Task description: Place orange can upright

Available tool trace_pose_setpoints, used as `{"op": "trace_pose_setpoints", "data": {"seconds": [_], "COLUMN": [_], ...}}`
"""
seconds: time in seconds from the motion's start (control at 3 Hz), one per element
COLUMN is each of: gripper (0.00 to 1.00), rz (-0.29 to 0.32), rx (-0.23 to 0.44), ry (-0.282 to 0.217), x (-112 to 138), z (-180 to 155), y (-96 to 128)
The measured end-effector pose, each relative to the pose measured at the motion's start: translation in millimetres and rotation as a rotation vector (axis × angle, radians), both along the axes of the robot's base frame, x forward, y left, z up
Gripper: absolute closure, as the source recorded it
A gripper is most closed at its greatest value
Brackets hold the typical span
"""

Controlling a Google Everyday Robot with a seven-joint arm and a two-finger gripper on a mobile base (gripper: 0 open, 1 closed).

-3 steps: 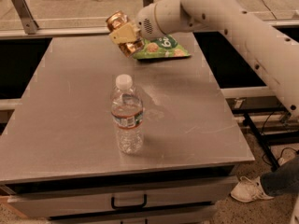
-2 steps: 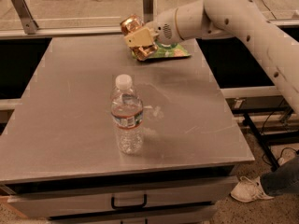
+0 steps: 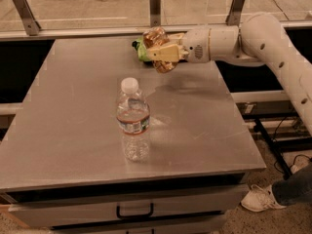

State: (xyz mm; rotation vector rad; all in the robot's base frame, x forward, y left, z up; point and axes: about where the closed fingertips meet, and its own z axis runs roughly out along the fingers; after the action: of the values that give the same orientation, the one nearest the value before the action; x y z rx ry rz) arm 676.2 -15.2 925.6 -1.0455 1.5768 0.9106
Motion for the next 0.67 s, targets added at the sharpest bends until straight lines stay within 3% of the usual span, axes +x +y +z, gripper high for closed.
{"op": "trace_pose_setpoints", "data": {"seconds": [0.67], "gripper": [1.00], "rz": [0.115], "rx": [0.107], "ry": [-0.055], "x": [-17], "z": [-22], "y": [-20]}}
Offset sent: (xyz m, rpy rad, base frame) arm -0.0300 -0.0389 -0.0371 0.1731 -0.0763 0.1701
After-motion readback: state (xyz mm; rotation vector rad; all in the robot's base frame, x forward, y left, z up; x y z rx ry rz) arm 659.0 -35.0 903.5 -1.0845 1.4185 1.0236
